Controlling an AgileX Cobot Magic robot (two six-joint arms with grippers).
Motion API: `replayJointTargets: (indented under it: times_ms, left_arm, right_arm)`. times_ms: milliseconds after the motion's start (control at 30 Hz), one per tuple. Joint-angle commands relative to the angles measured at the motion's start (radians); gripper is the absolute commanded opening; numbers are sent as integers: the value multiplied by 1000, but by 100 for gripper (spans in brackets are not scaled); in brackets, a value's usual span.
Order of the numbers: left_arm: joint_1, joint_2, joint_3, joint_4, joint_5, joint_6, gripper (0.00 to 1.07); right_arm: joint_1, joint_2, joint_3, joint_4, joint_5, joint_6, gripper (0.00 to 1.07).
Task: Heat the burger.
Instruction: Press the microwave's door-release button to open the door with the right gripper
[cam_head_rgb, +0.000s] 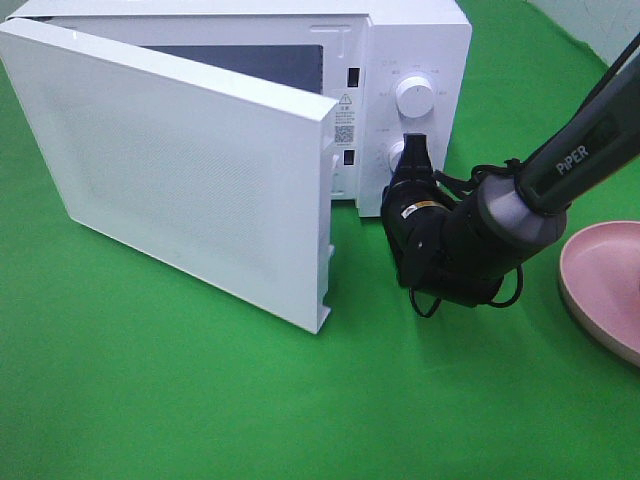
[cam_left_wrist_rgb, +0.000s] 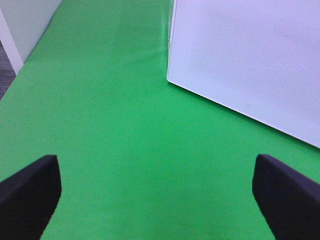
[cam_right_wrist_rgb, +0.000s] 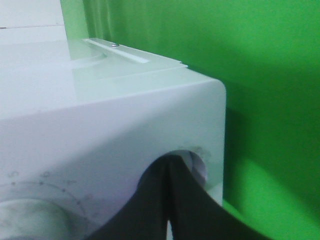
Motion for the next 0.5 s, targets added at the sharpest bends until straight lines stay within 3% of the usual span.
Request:
replayJointTargets:
  times_ms: [33, 500]
  left_arm:
    - [-4, -20, 2, 0, -10, -2, 96]
    - [-4, -20, 2, 0, -10, -2, 96]
  right_arm:
    - [-56, -23, -111, -77, -346, -20, 0]
    - [-56, -23, -110, -70, -238, -23, 0]
